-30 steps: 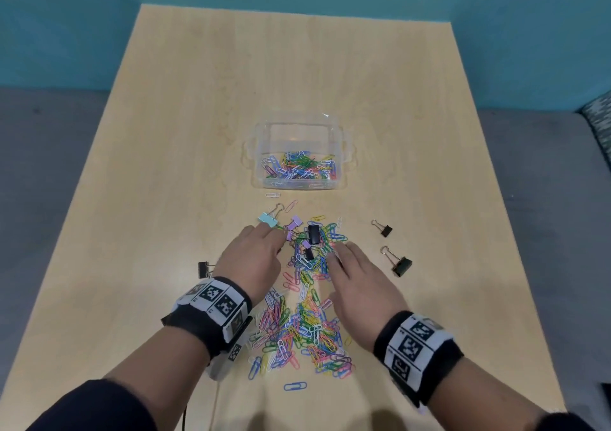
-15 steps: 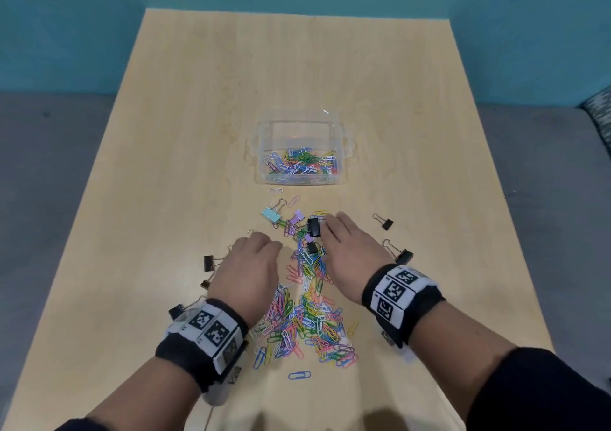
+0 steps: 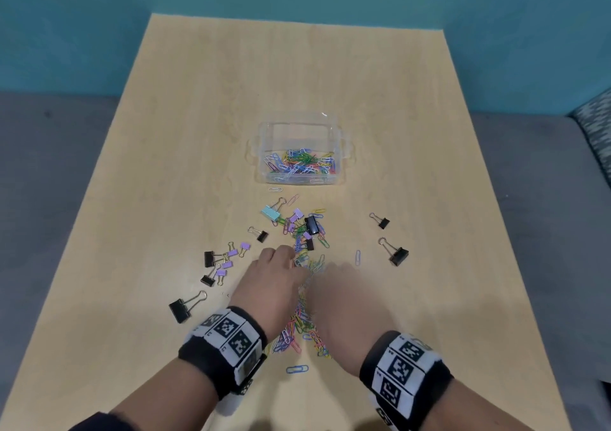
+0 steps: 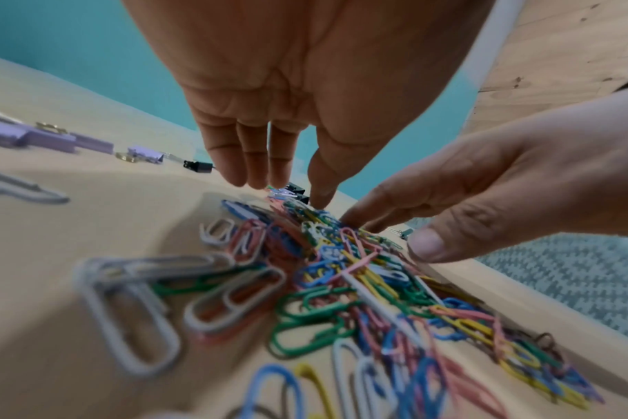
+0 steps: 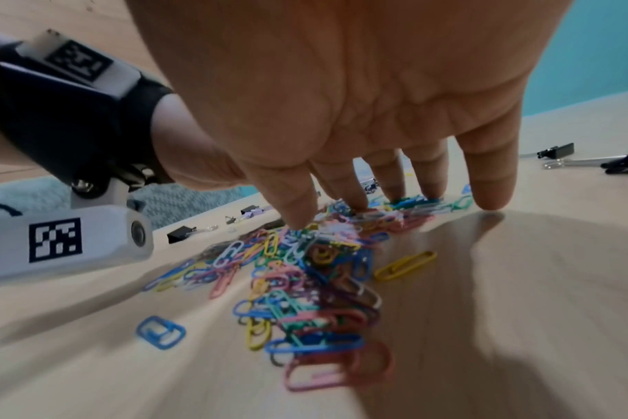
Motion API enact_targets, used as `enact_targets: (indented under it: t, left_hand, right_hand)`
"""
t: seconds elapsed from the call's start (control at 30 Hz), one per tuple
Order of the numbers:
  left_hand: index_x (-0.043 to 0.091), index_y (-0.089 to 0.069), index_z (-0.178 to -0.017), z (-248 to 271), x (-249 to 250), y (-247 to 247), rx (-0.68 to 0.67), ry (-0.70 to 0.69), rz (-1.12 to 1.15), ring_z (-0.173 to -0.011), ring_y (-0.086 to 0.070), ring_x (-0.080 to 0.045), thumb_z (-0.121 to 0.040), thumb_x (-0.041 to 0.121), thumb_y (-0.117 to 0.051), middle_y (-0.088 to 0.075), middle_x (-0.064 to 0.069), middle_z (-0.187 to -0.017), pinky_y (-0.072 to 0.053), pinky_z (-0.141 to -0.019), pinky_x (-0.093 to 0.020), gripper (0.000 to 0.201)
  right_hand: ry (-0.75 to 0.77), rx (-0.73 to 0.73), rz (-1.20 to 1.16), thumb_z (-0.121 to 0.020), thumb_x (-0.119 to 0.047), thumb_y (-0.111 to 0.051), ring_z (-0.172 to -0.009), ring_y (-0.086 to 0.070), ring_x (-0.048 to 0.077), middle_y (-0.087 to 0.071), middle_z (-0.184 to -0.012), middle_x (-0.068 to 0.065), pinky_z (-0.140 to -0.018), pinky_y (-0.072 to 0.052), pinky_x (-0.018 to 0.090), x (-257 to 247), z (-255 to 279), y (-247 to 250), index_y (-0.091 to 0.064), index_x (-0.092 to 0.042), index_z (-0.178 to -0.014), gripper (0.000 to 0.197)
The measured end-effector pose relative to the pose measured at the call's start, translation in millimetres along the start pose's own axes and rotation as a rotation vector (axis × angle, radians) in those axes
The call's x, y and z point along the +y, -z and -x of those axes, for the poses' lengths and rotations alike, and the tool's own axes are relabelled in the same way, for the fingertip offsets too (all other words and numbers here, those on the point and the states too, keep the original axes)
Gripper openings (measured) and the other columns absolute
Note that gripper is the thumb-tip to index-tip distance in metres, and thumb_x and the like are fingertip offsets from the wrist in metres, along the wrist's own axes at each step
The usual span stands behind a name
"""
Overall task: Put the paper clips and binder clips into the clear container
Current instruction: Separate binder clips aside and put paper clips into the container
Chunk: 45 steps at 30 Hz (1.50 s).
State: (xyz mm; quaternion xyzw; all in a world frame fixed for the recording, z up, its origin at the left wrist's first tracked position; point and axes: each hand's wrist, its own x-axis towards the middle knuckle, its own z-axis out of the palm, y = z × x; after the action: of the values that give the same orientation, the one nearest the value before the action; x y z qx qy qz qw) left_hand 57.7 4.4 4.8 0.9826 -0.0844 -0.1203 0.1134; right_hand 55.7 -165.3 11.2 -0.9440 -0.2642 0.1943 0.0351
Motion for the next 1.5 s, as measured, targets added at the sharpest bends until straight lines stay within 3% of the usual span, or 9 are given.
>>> enact_targets:
  t: [0.23, 0.37, 0.5, 0.7, 0.9, 1.03, 1.27, 1.4, 1.5]
  left_hand:
    - [0.019, -0.060, -0.110, -39, 4, 9, 0.071, -0.010, -0.054, -0.074, -0.048, -0.028, -0.072, 0.006, -0.062, -0.052, -0.007, -0.087, -0.039, -0.056, -0.034, 0.040]
    - [0.016, -0.059, -0.102, -59, 11, 19, -0.047, -0.072, -0.177, -0.087, -0.051, -0.030, -0.081, 0.015, -0.057, -0.055, -0.008, -0.099, -0.040, -0.064, -0.036, 0.021]
    - [0.013, -0.055, -0.109, -64, 16, 21, -0.110, -0.100, -0.240, -0.097, -0.049, -0.031, -0.081, 0.004, -0.050, -0.051, -0.010, -0.108, -0.039, -0.071, -0.035, 0.030]
    - [0.016, -0.053, -0.110, -64, 16, 17, -0.032, -0.117, -0.185, -0.097, -0.052, -0.029, -0.079, 0.004, -0.051, -0.055, -0.007, -0.106, -0.035, -0.067, -0.033, 0.033]
    - [0.018, -0.067, -0.097, -42, -3, 24, 0.250, 0.346, 0.493, -0.083, -0.057, -0.024, -0.085, 0.010, -0.048, -0.060, -0.002, -0.097, -0.046, -0.072, -0.033, 0.024]
    - [0.018, -0.065, -0.090, -28, -36, 24, 0.228, 0.494, 0.486, -0.078, -0.056, -0.023, -0.085, 0.011, -0.047, -0.066, -0.004, -0.092, -0.042, -0.066, -0.030, 0.019]
    - [0.012, -0.065, -0.092, -29, -60, 28, 0.268, 0.443, 0.205, -0.080, -0.054, -0.032, -0.088, 0.018, -0.050, -0.056, -0.010, -0.090, -0.048, -0.066, -0.039, 0.016]
    - [0.020, -0.063, -0.116, -45, -54, 23, 0.187, 0.168, -0.019, -0.099, -0.049, -0.036, -0.087, 0.012, -0.053, -0.057, -0.013, -0.115, -0.049, -0.076, -0.044, 0.032]
    - [0.024, -0.058, -0.123, -50, -53, 16, 0.091, 0.116, -0.129, -0.105, -0.047, -0.035, -0.087, 0.015, -0.052, -0.052, -0.011, -0.128, -0.048, -0.080, -0.043, 0.037]
  right_hand:
    - [0.056, 0.062, -0.022, -0.082, -0.032, -0.057, -0.124, -0.043, 0.037, -0.051, -0.128, 0.012, -0.094, -0.047, 0.047, 3, -14, 9, -0.050, -0.011, -0.123, 0.046]
    - [0.053, 0.050, -0.007, -0.080, -0.031, -0.058, -0.122, -0.043, 0.035, -0.051, -0.125, 0.011, -0.093, -0.046, 0.047, 2, -12, 7, -0.050, -0.012, -0.122, 0.047]
    - [0.057, 0.055, -0.024, -0.080, -0.032, -0.054, -0.122, -0.044, 0.035, -0.051, -0.125, 0.010, -0.093, -0.046, 0.046, 6, -2, 3, -0.051, -0.013, -0.119, 0.043]
    - [0.039, 0.114, -0.026, -0.076, -0.030, -0.062, -0.111, -0.055, 0.035, -0.059, -0.115, 0.010, -0.083, -0.053, 0.042, 13, 4, 5, -0.057, -0.013, -0.113, 0.040]
    - [0.079, 0.122, -0.056, -0.083, -0.026, -0.058, -0.107, -0.054, 0.033, -0.060, -0.110, 0.009, -0.084, -0.050, 0.042, 16, -11, 15, -0.057, -0.013, -0.109, 0.029]
    - [0.068, 0.109, -0.045, -0.086, -0.019, -0.055, -0.092, -0.055, 0.032, -0.061, -0.099, 0.009, -0.072, -0.045, 0.039, 16, -32, 21, -0.059, -0.013, -0.096, 0.013]
    - [0.085, 0.133, 0.006, -0.083, -0.006, -0.056, -0.090, -0.050, 0.031, -0.057, -0.103, 0.010, -0.065, -0.039, 0.037, 25, -76, 43, -0.054, -0.013, -0.109, 0.027]
    - [0.173, 0.060, 0.138, -0.077, -0.003, -0.057, -0.099, -0.046, 0.031, -0.052, -0.117, 0.009, -0.070, -0.038, 0.038, 28, -103, 57, -0.047, -0.016, -0.119, 0.045]
    - [0.247, -0.007, 0.258, -0.076, -0.004, -0.057, -0.101, -0.045, 0.032, -0.050, -0.116, 0.009, -0.069, -0.035, 0.038, 27, -114, 62, -0.046, -0.014, -0.119, 0.045]
